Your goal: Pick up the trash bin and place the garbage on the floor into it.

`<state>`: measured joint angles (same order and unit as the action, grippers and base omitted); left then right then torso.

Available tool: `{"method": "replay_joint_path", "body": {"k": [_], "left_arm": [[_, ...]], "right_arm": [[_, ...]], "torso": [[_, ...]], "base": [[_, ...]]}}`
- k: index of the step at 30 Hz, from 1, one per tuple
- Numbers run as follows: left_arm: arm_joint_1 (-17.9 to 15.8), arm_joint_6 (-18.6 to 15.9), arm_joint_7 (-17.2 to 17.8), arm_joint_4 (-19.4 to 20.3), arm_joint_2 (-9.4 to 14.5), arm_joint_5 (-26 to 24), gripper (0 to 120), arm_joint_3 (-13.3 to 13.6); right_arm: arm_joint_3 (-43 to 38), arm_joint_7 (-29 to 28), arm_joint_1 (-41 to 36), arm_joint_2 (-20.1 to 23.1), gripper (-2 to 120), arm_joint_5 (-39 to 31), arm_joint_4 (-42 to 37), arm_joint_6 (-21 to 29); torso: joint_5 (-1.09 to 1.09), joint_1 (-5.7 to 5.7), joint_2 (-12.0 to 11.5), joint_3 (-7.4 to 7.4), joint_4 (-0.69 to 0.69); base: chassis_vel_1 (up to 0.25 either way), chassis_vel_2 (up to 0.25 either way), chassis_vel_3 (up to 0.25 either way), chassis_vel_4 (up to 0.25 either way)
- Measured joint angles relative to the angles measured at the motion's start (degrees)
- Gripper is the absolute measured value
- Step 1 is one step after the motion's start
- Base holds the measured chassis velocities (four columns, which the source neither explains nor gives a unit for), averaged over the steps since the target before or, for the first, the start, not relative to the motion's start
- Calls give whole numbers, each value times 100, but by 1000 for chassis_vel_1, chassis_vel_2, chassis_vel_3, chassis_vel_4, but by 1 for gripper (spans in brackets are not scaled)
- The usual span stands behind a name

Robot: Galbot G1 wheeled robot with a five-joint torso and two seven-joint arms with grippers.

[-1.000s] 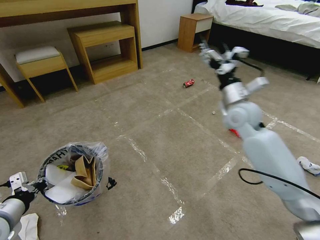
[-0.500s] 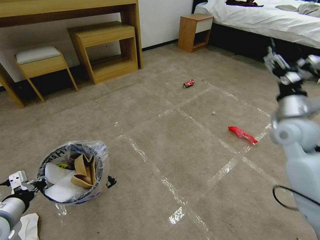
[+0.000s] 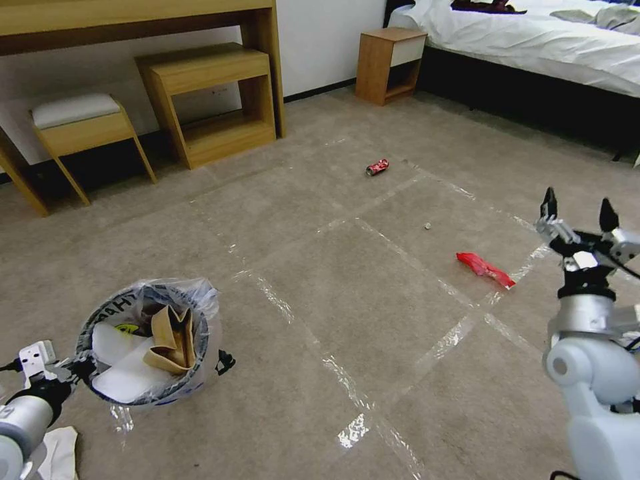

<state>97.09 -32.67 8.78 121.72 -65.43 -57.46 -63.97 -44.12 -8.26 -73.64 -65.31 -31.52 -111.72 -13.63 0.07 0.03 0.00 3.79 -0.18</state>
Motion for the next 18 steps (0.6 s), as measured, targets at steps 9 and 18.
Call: {"method": "replay_joint_path", "body": {"k": [9, 18], "left_arm": [[65, 14, -22, 100, -71, 39, 1, -13], [34, 14, -18, 128, -156, 59, 1, 15]], "right_arm": [[176, -146, -166, 35, 100, 64, 84, 70], [234, -103, -409, -34, 100, 83, 132, -121]], "torso": [[0, 0, 0, 0, 1], [1, 0, 0, 1, 0]], "base": [[0, 0, 0, 0], [0, 0, 0, 0]]}}
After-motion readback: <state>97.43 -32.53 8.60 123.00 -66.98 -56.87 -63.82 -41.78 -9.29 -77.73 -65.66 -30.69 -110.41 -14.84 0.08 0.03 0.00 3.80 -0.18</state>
